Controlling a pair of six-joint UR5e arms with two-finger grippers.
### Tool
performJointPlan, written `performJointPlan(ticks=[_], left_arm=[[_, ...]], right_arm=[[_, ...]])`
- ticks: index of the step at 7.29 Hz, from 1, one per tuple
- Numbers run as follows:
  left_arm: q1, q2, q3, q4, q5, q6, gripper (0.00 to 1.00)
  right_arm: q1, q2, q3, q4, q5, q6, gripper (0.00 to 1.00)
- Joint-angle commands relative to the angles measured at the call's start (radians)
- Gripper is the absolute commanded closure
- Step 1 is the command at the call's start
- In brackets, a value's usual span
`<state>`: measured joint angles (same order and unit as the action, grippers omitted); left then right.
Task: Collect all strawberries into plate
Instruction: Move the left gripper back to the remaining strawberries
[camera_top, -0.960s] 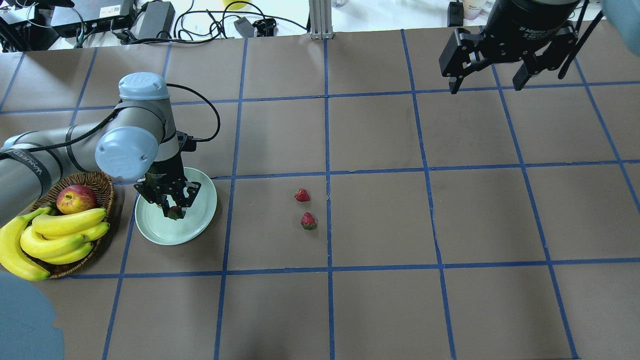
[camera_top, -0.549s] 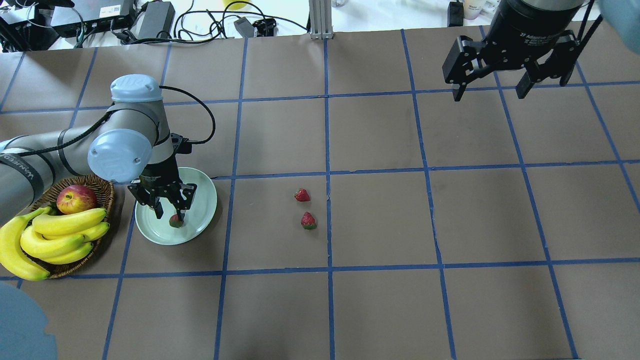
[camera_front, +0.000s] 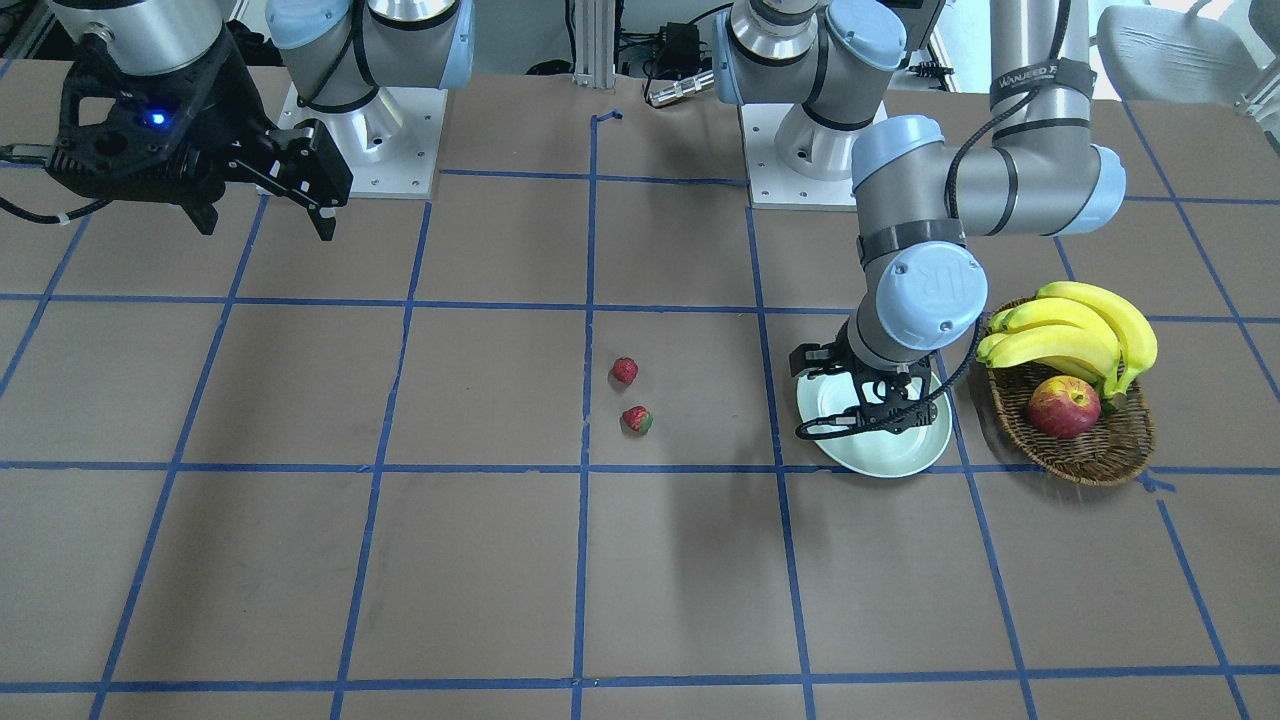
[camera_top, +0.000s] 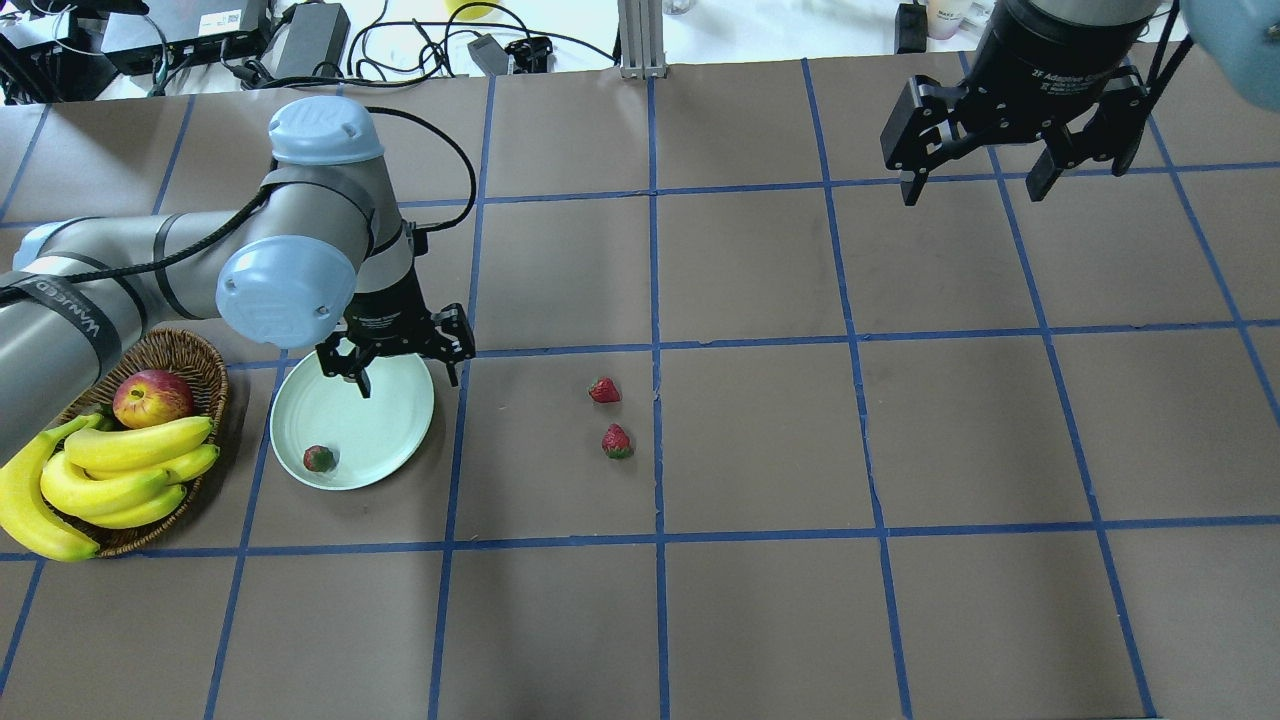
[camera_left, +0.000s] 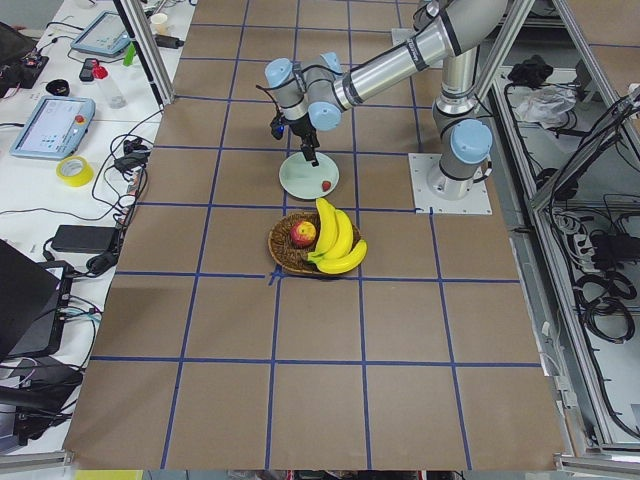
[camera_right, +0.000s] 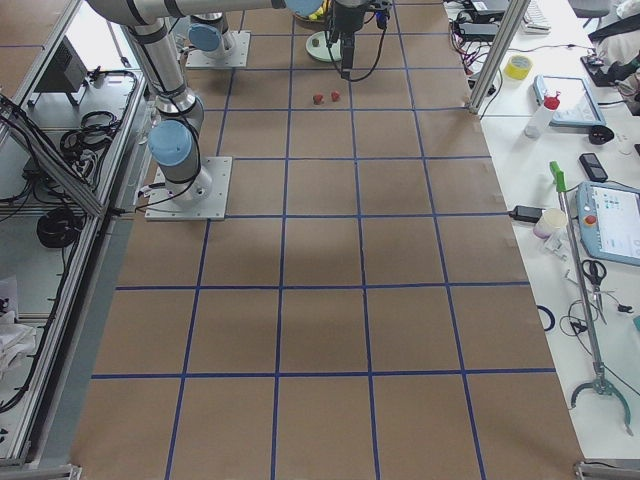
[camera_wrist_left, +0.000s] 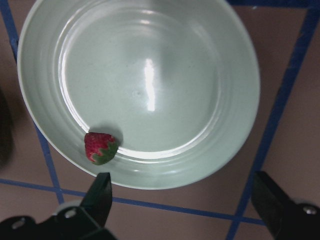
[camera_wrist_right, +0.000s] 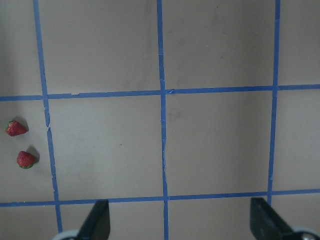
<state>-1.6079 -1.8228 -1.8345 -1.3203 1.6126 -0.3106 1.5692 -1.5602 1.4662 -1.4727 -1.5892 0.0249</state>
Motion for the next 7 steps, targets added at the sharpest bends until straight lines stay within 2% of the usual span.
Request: performJointPlan(ticks=[1, 2, 3, 4, 5, 7], left_arm=[[-0.053, -0.030, 0.011, 0.079, -0.134, -0.209, 0.00], [-0.055, -0.051, 0.011, 0.131, -0.137, -0.322, 0.00], [-0.058, -0.071, 0.011, 0.153, -0.230, -0.484, 0.00], [-0.064, -0.094, 0.011, 0.208, -0.265, -0.584, 0.00], [-0.099, -0.119, 0.011, 0.240, -0.266, -0.684, 0.00], [-0.124, -0.186, 0.011, 0.272, -0.267, -0.725, 0.00]], right_arm=[[0.003, -0.001, -0.003, -0.005, -0.003, 0.007, 0.00], [0.005, 0.000, -0.004, -0.006, -0.002, 0.030, 0.00], [0.005, 0.003, -0.004, -0.006, -0.002, 0.068, 0.00], [0.005, 0.005, -0.003, -0.008, 0.000, 0.064, 0.00], [0.005, 0.005, -0.001, -0.006, 0.002, 0.067, 0.00], [0.003, 0.005, -0.001, -0.005, 0.002, 0.067, 0.00]])
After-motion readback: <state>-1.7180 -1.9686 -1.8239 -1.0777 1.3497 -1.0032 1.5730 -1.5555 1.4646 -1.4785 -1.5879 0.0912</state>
